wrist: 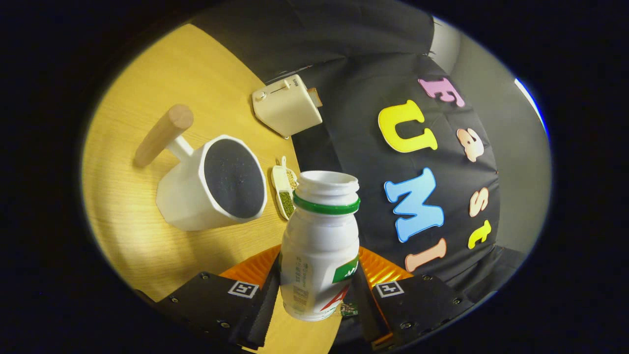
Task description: Take the bottle from table, then pour the juice into the cup, finally place the bottle on the coaster
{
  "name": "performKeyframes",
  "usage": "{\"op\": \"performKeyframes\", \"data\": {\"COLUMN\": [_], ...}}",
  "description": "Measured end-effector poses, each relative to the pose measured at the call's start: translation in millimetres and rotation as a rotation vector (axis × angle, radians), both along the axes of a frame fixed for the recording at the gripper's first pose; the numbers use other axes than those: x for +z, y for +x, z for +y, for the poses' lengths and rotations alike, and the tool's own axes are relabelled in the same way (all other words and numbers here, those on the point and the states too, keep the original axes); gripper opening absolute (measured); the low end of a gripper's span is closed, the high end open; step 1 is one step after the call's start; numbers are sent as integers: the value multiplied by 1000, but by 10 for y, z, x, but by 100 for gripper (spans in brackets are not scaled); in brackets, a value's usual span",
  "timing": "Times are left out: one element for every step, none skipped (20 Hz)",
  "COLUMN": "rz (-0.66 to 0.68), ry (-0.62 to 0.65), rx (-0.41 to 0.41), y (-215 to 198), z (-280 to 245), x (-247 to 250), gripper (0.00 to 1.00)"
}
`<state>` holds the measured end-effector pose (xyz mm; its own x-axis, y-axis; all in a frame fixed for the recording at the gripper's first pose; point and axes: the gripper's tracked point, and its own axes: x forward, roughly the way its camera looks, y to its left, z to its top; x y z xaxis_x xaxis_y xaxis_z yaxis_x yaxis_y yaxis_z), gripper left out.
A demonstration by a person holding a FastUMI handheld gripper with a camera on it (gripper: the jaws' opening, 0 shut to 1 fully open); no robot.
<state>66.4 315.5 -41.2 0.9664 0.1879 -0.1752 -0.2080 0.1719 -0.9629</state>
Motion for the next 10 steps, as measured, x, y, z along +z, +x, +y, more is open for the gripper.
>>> {"op": "performKeyframes", "data": {"rz": [-8,-9,-9,-12,-15,-18,-19,-19,-21,-22], "ry": [-25,-41,-49,-59,-74,-87,-100,-112,-124,-139], "rx": [1,-1,-1,-2,-3,-3,-3,-3,-4,-6], "y": [7,9,21,28,20,27,34,35,40,42], "z": [11,2,2,7,23,21,28,28,12,0], "x": [-22,-27,-45,-44,-40,-40,-42,-46,-46,-43], "gripper": [72,71,71,71,71,71,71,71,71,71]}}
